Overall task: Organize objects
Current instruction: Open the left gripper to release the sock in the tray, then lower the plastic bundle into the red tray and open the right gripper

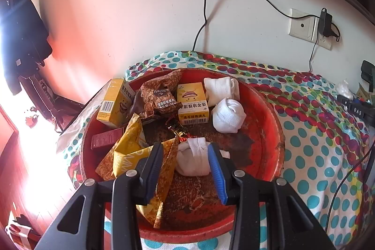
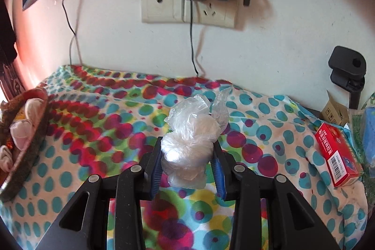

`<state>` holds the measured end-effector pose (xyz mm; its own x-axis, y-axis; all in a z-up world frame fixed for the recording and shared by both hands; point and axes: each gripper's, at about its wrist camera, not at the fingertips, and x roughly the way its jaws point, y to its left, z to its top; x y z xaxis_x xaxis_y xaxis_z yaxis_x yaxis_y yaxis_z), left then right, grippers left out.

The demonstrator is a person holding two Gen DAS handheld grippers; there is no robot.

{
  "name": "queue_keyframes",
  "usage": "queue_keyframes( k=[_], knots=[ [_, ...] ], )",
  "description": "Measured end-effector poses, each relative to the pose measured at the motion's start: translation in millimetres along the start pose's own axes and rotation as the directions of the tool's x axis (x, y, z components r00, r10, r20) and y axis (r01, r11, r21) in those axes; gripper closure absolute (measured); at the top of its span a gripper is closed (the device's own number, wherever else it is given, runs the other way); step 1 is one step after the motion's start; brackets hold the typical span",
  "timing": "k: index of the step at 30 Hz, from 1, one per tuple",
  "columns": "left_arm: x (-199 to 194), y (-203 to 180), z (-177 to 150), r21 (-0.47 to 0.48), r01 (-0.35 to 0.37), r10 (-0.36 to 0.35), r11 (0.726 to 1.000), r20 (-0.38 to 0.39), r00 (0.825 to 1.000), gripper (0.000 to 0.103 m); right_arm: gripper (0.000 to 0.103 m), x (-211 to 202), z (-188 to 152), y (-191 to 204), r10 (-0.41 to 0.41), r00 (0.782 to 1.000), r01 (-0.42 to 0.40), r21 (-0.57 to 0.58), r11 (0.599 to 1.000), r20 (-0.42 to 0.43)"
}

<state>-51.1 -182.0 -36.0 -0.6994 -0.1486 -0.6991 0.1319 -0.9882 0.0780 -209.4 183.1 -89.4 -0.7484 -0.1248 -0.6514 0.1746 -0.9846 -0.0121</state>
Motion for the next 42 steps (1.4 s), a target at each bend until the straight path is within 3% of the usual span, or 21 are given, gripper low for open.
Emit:
queue_keyframes(
  k=[7, 11, 16, 26, 31, 38, 40, 42],
  knots=[
    [-18.7, 11.2, -1.8, -0.010, 0.015, -0.015, 1.000, 0.015, 1.000, 0.063, 0.068, -45.4, 28.8, 76.6, 0.173, 0.984, -0.168, -0.093, 0.981, 0.046],
    [-28.6, 19.2, -4.4, -0.027, 0.019, -0.019, 0.999, 0.011, 1.000, 0.059, 0.067, -65.3, 32.5, 134.3, 0.291, 0.957, -0.284, -0.163, 0.945, 0.019],
    [-43.5, 27.7, -8.9, -0.035, -0.015, 0.016, 0.999, 0.033, 0.999, 0.048, 0.067, -74.8, 25.3, 199.3, 0.367, 0.930, -0.364, -0.260, 0.894, -0.040],
    [-55.8, 57.3, -12.9, -0.105, -0.022, 0.025, 0.994, 0.025, 0.999, 0.047, 0.065, -63.4, 4.0, 292.7, 0.405, 0.903, -0.430, -0.355, 0.830, -0.147],
    [-49.5, 80.7, -19.2, -0.183, 0.002, -0.005, 0.983, -0.016, 1.000, 0.047, 0.065, -56.0, 1.9, 312.6, 0.409, 0.897, -0.443, -0.359, 0.821, -0.170],
    [-44.0, 94.8, -24.4, -0.218, -0.025, 0.016, 0.976, -0.045, 0.999, 0.047, 0.065, -46.6, -2.4, 323.7, 0.393, 0.898, -0.440, -0.364, 0.821, -0.198],
    [-42.5, 94.5, -23.7, -0.213, -0.026, 0.015, 0.977, -0.052, 0.999, 0.047, 0.060, -44.3, -4.2, 324.6, 0.381, 0.902, -0.431, -0.365, 0.825, -0.204],
    [-42.0, 91.7, -22.2, -0.202, -0.032, 0.021, 0.979, -0.056, 0.998, 0.047, 0.049, -44.2, -5.0, 324.3, 0.377, 0.904, -0.427, -0.364, 0.827, -0.203]
  ],
)
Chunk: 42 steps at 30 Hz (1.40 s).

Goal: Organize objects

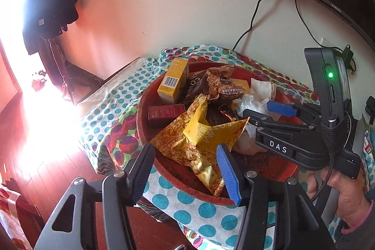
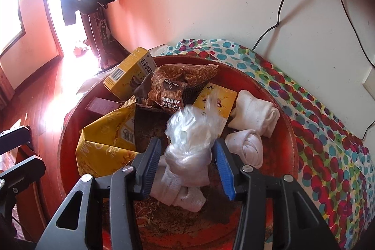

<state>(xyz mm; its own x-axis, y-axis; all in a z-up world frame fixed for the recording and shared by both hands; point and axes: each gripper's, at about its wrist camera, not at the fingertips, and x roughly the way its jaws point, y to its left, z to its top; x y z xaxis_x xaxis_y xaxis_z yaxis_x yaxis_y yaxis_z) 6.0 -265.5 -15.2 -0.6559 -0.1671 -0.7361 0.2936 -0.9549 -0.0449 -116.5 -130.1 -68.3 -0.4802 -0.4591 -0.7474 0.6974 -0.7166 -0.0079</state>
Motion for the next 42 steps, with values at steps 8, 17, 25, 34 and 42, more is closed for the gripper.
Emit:
queue_keyframes(
  k=[8, 17, 25, 34, 42],
  knots=[
    [-0.9, -8.8, 2.6, 0.033, -0.038, 0.038, 0.999, -0.003, 0.999, 0.047, 0.013, -32.9, -7.9, -10.8, -0.026, 0.999, 0.024, 0.064, 0.998, 0.034],
    [-6.4, -21.5, 4.6, 0.062, -0.033, 0.034, 0.998, -0.007, 0.999, 0.047, 0.001, -56.7, -12.5, -6.1, -0.033, 0.999, 0.031, 0.052, 0.998, 0.037],
    [-20.0, -25.8, 10.5, 0.085, -0.107, 0.105, 0.991, 0.029, 0.994, 0.046, 0.001, -68.9, -29.0, -5.1, -0.126, 0.992, 0.125, 0.020, 0.992, 0.020],
    [-16.4, -46.6, 5.3, 0.104, -0.099, 0.102, 0.990, -0.019, 0.995, 0.037, 0.001, -113.0, -83.6, -5.1, -0.150, 0.983, 0.157, 0.055, 0.986, -0.108],
    [-24.1, -72.1, -4.0, 0.149, -0.007, 0.009, 0.989, -0.015, 1.000, 0.036, 0.001, -122.7, -84.3, -9.5, -0.128, 0.985, 0.140, 0.094, 0.986, -0.116]
  ],
)
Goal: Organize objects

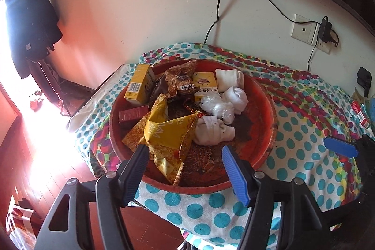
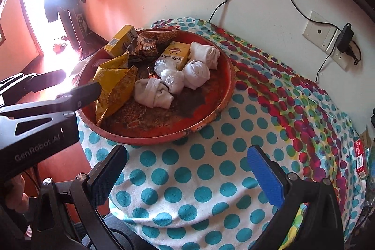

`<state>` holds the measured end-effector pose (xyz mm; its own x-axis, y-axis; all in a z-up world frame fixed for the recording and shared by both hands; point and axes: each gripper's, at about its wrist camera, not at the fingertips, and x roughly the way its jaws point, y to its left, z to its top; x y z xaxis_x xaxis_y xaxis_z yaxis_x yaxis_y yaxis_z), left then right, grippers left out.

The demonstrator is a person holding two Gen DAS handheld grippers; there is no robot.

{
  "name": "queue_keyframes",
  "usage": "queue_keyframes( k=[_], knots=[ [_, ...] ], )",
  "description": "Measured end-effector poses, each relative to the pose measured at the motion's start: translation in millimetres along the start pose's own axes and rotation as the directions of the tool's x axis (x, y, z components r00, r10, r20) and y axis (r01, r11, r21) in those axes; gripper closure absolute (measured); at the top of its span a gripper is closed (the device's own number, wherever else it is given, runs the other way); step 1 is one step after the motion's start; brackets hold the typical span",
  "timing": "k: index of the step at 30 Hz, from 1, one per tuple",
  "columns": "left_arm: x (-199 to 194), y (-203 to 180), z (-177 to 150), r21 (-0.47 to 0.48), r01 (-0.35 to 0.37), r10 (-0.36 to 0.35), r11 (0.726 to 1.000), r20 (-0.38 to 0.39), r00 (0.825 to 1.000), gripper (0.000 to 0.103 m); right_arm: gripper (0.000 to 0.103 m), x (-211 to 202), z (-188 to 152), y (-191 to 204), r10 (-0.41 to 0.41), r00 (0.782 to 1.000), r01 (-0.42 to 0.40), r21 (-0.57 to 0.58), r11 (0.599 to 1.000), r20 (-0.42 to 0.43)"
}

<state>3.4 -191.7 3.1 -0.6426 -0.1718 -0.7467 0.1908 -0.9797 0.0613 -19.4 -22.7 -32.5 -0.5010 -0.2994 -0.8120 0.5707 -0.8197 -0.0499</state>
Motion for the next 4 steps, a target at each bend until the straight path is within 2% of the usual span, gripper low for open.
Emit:
queue_keyframes(
  k=[4],
  knots=[
    [-2.6, -3.8, 1.0, 0.025, -0.003, 0.003, 1.000, -0.001, 1.000, 0.036, 0.001, 0.6, -1.5, 0.4, -0.001, 1.000, 0.001, -0.002, 1.000, -0.009]
  ],
)
